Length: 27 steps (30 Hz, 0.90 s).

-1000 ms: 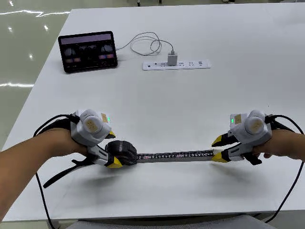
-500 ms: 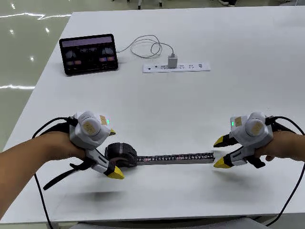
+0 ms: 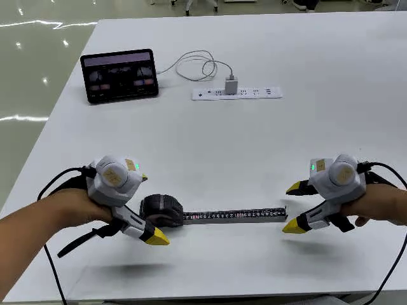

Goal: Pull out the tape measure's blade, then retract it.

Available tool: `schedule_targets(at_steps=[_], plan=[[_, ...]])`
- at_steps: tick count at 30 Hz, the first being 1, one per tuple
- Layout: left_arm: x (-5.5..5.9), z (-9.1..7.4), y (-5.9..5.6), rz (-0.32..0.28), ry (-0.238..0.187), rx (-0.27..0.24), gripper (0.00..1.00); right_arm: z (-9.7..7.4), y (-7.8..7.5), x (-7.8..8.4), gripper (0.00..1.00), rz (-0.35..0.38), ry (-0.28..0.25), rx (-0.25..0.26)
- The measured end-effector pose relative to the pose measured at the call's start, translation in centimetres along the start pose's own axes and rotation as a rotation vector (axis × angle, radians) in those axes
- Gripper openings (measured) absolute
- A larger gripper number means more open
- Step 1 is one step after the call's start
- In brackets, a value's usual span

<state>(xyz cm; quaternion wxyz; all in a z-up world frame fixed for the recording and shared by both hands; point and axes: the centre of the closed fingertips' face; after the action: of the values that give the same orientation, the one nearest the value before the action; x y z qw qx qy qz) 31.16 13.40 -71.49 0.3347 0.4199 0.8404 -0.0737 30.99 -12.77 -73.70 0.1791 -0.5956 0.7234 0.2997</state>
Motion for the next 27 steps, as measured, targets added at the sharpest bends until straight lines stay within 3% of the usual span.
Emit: schedule_targets(at_steps=[1,4,7,8,9,11,13,20,23,27], plan=[[-0.3,0.0,0.1,-0.066,-0.016,-0.006,1.00,0.0,0.2,-0.2,0.56,0.012,-0.026,0.001],[-0.9,-0.3,0.5,-0.126,-0.088,-0.040,1.00,-0.1,0.3,-0.2,0.58,0.025,-0.053,0.027],[0.4,-0.2,1.0,-0.084,-0.086,-0.097,1.00,-0.2,0.5,0.1,0.60,0.050,-0.075,0.060],[0.6,-0.2,0.9,-0.098,-0.088,-0.089,1.00,-0.2,0.6,-0.1,0.63,0.068,-0.103,0.071],[0.7,-0.4,0.4,-0.169,-0.084,-0.072,1.00,-0.2,0.9,0.0,0.67,0.079,-0.119,0.075],[0.8,-0.6,0.3,-0.229,-0.090,-0.062,1.00,-0.2,1.4,0.2,0.71,0.081,-0.122,0.083],[1.1,-0.8,0.6,-0.227,-0.102,-0.083,1.00,-0.1,2.0,0.5,0.71,0.084,-0.129,0.092],[1.8,-2.0,-0.2,-0.278,-0.126,-0.109,1.00,-0.2,3.1,1.8,0.77,0.154,-0.162,0.132],[2.3,-2.5,-0.1,-0.285,-0.136,-0.146,1.00,-0.6,3.4,1.7,0.79,0.173,-0.194,0.148],[2.7,-3.4,-0.3,-0.360,-0.166,-0.160,1.00,-1.7,3.5,1.8,0.81,0.203,-0.234,0.183]])
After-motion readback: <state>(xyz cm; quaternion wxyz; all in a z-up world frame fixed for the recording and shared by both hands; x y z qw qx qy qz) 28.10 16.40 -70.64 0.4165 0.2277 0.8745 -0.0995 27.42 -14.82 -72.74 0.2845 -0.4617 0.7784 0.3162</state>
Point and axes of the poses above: the centre of the closed fingertips' face, and the gripper's own axes: z roughly forward along the fingers, y roughly to its left, x roughly out of its underside, and after that the axes turned 13 degrees about -x, right-handed
